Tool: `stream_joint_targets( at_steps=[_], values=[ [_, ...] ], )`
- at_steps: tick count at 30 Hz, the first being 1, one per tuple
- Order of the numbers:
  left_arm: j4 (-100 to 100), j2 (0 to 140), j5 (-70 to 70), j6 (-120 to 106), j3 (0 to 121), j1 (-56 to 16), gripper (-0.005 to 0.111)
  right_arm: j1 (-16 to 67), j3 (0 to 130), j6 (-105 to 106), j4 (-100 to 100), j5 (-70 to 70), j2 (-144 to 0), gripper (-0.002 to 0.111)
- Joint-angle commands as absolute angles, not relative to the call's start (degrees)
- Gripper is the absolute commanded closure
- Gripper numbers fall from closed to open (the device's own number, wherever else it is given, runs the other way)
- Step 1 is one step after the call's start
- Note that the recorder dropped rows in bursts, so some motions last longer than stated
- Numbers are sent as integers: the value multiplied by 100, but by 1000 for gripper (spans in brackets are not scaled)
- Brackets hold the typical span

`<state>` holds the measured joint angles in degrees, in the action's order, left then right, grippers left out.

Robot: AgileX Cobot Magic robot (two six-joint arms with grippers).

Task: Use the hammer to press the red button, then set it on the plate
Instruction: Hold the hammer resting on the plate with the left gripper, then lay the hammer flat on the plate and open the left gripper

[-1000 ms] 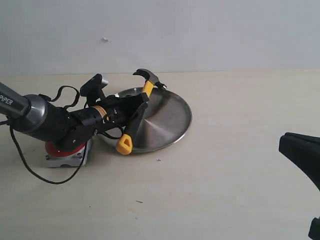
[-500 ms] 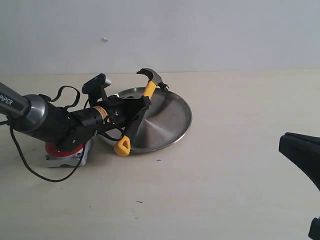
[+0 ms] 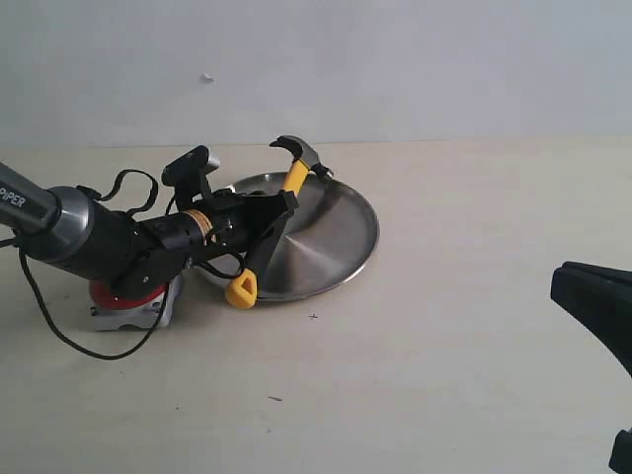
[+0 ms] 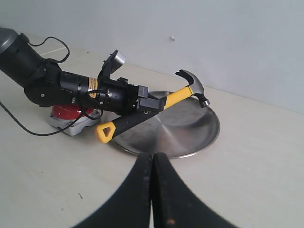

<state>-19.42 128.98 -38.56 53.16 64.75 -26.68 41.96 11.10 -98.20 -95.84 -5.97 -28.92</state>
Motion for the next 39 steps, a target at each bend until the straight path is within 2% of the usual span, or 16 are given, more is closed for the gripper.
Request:
stream_joint_targets(
  at_steps=[1,10,17,26,30,34,39],
  values=[
    [-1957,12771,-4170,5263,6561,-2691,107,4198,1093,-9808,-9587,-609,-2865,108],
    [-2056,12771,-4170,5263,6561,-2691,106,4198,1093,-9808,-9609,-609,-2865,108],
    [-2034,12771,-3970,5263,6561,-2691,88,4198,1093,-9808,-9609,-609,-2865,108],
    [-2034,12771,-3970,5263,6561,-2691,74,4198,1093,-9808,-9589,-609,-2865,108],
    [-2034,12771,-3970,5263,6561,-2691,64,4198,1093,-9808,-9589,-609,-2865,108],
    [-2044,12771,-4031,5243,6561,-2691,64,4198,1093,-9808,-9601,-609,-2865,108],
    [-2056,12643,-4847,5226,6561,-2691,65,4198,1093,-9820,-9603,-609,-2865,108]
  ],
)
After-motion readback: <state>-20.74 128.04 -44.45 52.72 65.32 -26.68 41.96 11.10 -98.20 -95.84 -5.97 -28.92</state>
